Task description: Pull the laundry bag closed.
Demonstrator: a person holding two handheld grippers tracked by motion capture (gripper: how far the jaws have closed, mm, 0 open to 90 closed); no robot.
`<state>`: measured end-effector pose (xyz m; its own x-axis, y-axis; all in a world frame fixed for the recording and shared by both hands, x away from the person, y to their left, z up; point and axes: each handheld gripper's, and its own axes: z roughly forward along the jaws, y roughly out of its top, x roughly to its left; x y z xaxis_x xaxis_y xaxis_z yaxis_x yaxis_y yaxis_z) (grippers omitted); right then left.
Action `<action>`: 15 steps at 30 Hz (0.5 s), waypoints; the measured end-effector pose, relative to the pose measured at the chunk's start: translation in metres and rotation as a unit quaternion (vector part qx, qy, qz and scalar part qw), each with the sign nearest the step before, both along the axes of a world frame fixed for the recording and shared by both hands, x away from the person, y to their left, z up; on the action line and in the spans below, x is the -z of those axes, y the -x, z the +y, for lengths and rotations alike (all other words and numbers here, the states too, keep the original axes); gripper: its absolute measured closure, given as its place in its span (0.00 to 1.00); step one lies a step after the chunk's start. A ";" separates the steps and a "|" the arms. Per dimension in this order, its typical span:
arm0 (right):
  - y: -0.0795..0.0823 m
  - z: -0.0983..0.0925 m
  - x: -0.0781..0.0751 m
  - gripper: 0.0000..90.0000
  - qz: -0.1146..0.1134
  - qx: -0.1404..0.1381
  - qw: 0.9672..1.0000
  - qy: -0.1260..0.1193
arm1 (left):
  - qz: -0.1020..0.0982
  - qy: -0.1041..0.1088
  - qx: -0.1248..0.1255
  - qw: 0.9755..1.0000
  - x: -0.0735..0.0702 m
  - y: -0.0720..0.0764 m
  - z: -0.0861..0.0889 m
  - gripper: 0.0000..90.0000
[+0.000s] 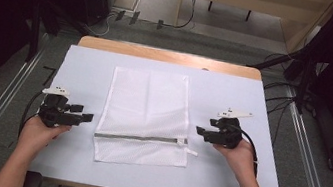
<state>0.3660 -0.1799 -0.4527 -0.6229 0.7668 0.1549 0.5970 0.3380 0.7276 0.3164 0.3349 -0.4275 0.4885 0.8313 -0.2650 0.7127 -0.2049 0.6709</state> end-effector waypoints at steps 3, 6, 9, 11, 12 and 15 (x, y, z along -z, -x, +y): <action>-0.003 -0.005 0.003 0.35 0.000 0.017 1.000 0.007 | 0.004 -0.005 -0.007 1.000 0.002 -0.001 0.002 0.39; -0.005 -0.008 0.004 0.35 -0.002 0.027 1.000 0.010 | 0.008 -0.010 -0.019 1.000 0.003 -0.002 0.004 0.39; -0.005 -0.008 0.005 0.34 0.000 0.029 0.999 0.012 | 0.009 -0.009 -0.027 1.000 0.004 -0.003 0.005 0.38; -0.005 -0.007 0.006 0.34 -0.002 0.028 0.999 0.015 | 0.012 -0.011 -0.029 0.999 0.004 -0.003 0.006 0.38; -0.005 -0.007 0.006 0.34 -0.001 0.027 1.000 0.016 | 0.013 -0.014 -0.028 0.999 0.005 -0.003 0.006 0.38; -0.005 -0.006 0.007 0.33 -0.005 0.025 0.999 0.024 | 0.011 -0.019 -0.030 0.999 0.005 -0.003 0.006 0.37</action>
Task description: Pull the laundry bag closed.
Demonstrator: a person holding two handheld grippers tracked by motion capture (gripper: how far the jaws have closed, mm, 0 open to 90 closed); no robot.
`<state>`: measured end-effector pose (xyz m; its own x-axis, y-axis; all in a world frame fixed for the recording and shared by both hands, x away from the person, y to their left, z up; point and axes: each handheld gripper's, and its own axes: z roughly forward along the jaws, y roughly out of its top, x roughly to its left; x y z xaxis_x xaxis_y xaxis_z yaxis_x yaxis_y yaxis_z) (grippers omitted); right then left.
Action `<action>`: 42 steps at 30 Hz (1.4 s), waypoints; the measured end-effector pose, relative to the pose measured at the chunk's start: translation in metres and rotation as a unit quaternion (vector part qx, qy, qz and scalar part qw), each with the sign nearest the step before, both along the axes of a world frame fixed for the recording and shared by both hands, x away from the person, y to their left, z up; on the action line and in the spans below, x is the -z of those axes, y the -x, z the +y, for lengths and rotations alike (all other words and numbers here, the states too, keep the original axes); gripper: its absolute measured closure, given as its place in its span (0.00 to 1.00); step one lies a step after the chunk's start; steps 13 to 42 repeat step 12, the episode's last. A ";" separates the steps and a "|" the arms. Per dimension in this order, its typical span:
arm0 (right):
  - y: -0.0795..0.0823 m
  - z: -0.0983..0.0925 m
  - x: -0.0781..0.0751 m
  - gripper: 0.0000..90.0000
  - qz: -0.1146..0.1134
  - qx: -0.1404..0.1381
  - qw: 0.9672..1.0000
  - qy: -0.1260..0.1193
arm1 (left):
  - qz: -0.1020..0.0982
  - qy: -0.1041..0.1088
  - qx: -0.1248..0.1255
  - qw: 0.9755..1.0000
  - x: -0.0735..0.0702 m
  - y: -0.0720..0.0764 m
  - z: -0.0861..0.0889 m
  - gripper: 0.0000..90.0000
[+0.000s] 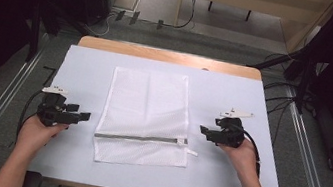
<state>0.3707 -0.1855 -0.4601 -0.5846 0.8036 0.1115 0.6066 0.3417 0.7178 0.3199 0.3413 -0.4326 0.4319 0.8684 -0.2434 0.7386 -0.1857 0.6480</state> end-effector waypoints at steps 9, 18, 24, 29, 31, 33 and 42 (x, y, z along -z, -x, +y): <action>0.000 0.001 0.002 0.29 -0.004 -0.006 1.000 0.009 | -0.006 -0.016 -0.003 1.000 0.004 0.000 -0.001 0.32; 0.000 0.001 0.004 0.24 -0.010 -0.014 1.000 0.019 | -0.006 -0.025 -0.012 1.000 0.007 -0.002 -0.002 0.29; 0.000 0.001 0.004 0.24 -0.010 -0.014 1.000 0.019 | -0.006 -0.025 -0.012 1.000 0.007 -0.002 -0.002 0.29; 0.000 0.001 0.004 0.24 -0.010 -0.014 1.000 0.019 | -0.006 -0.025 -0.012 1.000 0.007 -0.002 -0.002 0.29; 0.000 0.001 0.004 0.24 -0.010 -0.014 1.000 0.019 | -0.006 -0.025 -0.012 1.000 0.007 -0.002 -0.002 0.29; 0.000 0.001 0.004 0.24 -0.010 -0.014 1.000 0.019 | -0.006 -0.025 -0.012 1.000 0.007 -0.002 -0.002 0.29; 0.000 0.001 0.004 0.24 -0.010 -0.014 1.000 0.019 | -0.006 -0.025 -0.012 1.000 0.007 -0.002 -0.002 0.29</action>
